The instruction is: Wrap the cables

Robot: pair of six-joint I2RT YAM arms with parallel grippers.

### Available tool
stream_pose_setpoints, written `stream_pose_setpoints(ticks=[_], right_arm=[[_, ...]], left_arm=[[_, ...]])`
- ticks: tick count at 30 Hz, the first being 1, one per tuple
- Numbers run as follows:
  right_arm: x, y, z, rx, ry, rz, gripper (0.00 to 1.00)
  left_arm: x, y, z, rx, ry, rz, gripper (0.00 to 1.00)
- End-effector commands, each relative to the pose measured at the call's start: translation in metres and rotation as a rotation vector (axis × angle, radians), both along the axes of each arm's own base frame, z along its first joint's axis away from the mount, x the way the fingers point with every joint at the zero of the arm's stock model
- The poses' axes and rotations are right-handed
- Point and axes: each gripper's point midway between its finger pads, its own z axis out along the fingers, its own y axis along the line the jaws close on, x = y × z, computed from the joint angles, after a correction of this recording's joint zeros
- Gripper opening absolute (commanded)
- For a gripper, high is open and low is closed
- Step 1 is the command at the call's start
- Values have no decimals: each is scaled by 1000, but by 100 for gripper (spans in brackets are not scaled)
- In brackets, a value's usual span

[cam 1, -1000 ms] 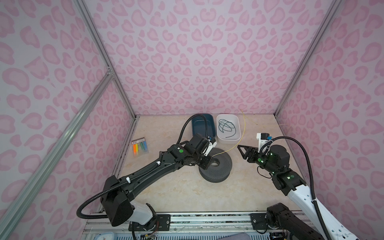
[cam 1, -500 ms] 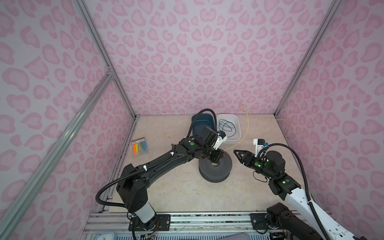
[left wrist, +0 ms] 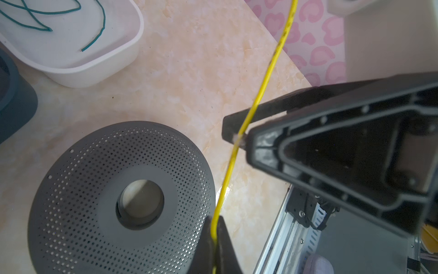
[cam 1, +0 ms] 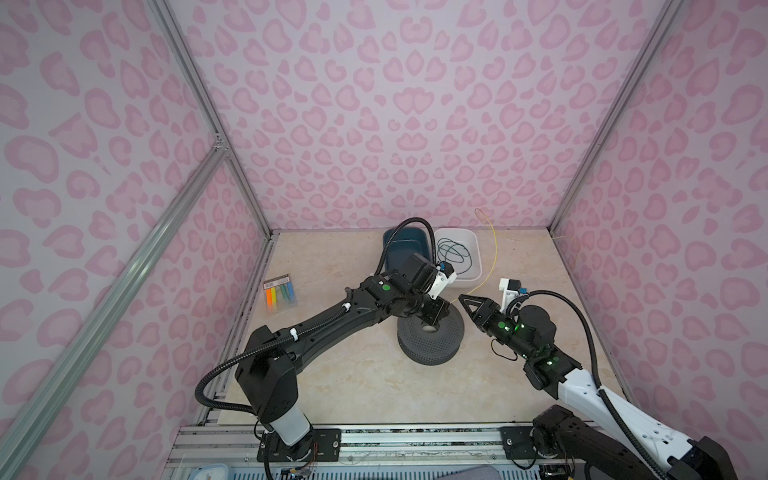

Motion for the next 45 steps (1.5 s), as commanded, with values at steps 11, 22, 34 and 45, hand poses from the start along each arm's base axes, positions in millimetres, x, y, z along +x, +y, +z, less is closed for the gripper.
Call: stream_pose_setpoints(ticks=[11,22,34,45], right_arm=[[12,29,11,39,-24,83,20],[10,29,11,21,-26,85,0],[9,17,8,-56,-30,43,0],[10,25,10,-57,-36,74,0]], left_arm=[[3,-6,8,-47,-34,-11,4],[2,-6,10,-51,-41,-17,4],[17,49,44,-64,-145,120,45],[3,43,26,-101,-53,34,49]])
